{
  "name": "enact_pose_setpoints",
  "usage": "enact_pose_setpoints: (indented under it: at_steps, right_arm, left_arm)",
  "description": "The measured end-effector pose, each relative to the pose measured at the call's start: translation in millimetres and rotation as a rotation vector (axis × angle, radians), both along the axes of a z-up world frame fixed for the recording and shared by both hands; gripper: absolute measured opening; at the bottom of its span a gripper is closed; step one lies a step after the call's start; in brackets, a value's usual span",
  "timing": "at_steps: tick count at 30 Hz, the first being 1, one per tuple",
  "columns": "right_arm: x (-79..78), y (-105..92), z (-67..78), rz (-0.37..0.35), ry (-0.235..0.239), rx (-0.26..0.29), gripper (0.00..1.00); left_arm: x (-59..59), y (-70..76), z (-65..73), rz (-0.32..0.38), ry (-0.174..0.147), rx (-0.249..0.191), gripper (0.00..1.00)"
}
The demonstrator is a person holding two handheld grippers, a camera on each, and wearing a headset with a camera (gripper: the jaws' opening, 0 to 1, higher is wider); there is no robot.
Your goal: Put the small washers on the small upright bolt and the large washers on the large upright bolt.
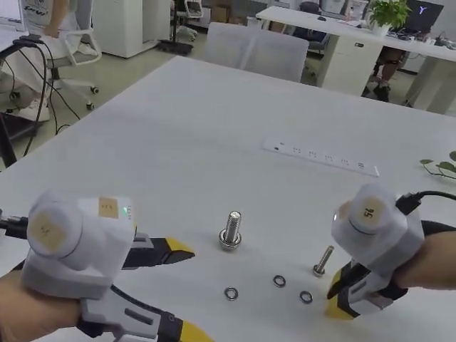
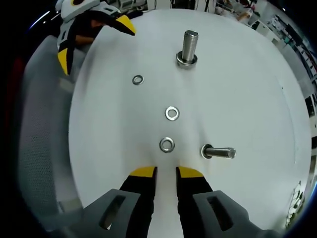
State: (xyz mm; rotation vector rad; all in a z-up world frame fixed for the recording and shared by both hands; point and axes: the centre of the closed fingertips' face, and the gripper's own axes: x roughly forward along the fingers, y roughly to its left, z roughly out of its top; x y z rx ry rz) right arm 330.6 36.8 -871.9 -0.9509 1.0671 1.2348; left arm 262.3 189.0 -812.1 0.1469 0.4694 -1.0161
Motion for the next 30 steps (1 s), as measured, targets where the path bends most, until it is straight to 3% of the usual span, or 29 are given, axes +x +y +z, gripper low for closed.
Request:
enact_pose_setpoints:
  at_steps: [11, 30]
  right_arm:
    - [-12.9, 36.8, 16.5, 0.095, -0.027, 0.029, 0.17]
    - [-24.0, 99.5, 21.1, 0.228, -0.03, 0.056, 0.17]
  left_arm:
    - [2.0, 1.7, 2.1, 0.007, -0.013, -0.005, 0.73]
    - [3.3, 4.8, 2.6, 0.02, -0.02, -0.002, 0.73]
